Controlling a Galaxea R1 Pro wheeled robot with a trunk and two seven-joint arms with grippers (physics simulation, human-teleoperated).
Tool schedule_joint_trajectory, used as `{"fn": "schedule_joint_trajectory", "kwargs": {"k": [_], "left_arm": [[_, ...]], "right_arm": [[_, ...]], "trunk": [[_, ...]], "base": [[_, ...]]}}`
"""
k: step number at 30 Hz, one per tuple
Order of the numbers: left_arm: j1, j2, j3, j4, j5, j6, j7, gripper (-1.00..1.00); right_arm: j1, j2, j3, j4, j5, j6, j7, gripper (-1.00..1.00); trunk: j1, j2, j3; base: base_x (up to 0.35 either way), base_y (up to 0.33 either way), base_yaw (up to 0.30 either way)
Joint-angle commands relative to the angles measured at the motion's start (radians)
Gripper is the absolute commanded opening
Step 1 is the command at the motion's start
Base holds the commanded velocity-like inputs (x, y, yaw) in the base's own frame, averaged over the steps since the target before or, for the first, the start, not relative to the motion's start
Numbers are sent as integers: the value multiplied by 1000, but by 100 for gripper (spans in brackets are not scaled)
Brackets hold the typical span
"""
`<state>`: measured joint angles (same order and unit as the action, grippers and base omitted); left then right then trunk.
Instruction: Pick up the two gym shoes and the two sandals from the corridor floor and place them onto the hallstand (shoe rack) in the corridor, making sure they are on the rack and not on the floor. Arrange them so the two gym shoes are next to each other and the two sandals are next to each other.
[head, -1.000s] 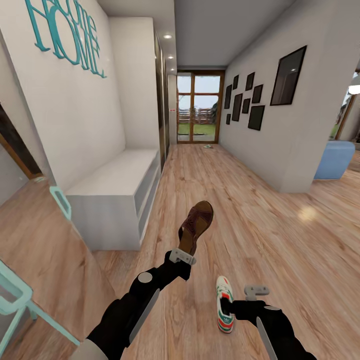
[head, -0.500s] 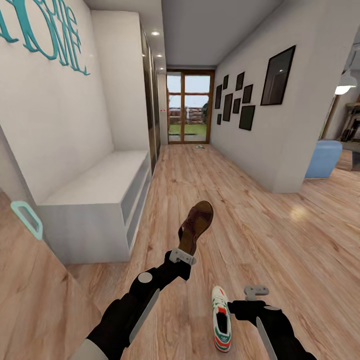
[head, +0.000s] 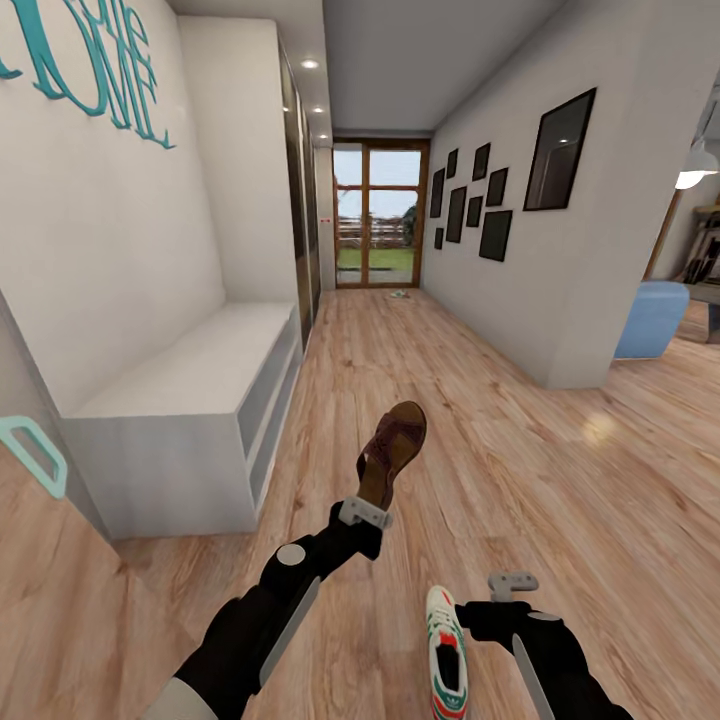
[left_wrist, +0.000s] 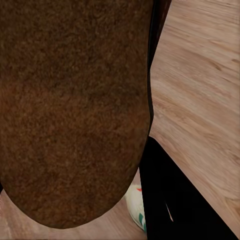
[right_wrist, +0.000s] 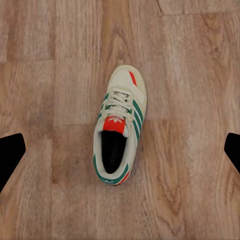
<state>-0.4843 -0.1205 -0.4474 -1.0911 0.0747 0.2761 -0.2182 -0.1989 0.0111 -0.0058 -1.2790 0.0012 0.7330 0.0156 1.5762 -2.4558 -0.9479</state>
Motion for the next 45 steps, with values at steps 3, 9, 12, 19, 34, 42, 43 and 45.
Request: {"fn": "schedule_joint_trajectory", "kwargs": {"k": [3,9,12,19,34,42,43,45], "left_arm": [[-5,-9,2,-1,6,11,16,-100],[-93,-26,3,0,32,52,64,-100],[-147,-29,3,5,114,93,108,-100],[-205,-27,5,55,155,113,233,-100],[-206,-27,0,56,157,83,234,-100],[-206,-28,-2,54,157,77,234,-100],[-206,-28,-2,54,157,77,234,-100],[-206,-29,-2,53,157,77,234,-100]], "right_arm": [[-1,1,-2,1,2,4,1,100],[-6,1,-2,75,4,-36,0,100],[-10,2,-2,131,1,-102,0,100],[-10,1,2,146,6,-218,2,100],[-10,1,1,146,8,-227,1,100],[-10,1,0,152,1,-228,1,100],[-10,1,0,154,0,-238,2,100],[-10,1,0,161,-1,-324,2,100]], "trunk": [[0,0,-1],[0,0,-1],[0,0,-1],[0,0,-1],[0,0,-1],[0,0,-1],[0,0,-1],[0,0,-1]], "base": [[17,0,0],[3,0,0],[0,0,0],[0,0,0],[19,0,0],[148,0,0],[20,0,0],[9,0,0]]}}
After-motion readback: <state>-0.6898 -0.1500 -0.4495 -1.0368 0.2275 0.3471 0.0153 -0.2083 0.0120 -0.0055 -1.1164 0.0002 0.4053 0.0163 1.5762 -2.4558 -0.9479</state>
